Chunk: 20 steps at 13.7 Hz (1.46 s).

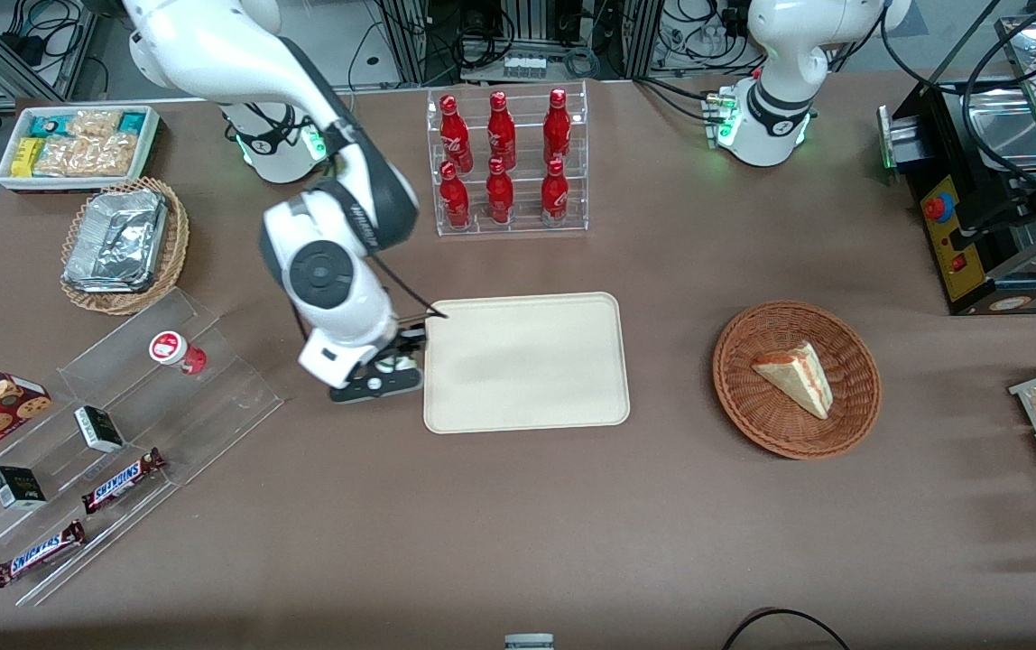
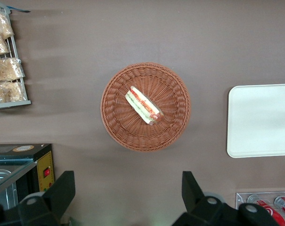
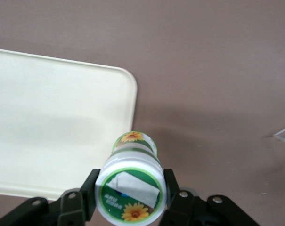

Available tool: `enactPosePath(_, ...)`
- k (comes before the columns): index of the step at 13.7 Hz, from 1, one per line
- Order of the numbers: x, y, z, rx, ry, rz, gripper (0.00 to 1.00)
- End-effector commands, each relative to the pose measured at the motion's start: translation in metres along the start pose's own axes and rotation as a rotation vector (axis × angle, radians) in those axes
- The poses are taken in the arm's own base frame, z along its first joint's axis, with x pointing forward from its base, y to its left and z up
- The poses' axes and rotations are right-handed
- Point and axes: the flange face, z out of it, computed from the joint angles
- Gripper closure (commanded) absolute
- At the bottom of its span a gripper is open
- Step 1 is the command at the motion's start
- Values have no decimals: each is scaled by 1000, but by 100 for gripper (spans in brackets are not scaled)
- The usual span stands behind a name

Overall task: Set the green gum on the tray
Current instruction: 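Carry the held gum bottle over the cream tray with the right gripper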

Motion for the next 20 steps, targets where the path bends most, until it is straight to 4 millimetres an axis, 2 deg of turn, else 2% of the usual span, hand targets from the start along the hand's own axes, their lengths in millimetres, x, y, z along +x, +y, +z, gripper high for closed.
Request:
enactPosePath(1,11,-41,14,12,27,68,100)
enactPosePath(5,1,-86,34,41,57,125,100)
enactPosePath(8,-10,-111,42,64,55,167,100)
enactPosePath(13,-27,-154,77,74,87,206,100)
enactPosePath(20,-31,-167,106,67,93,188,100)
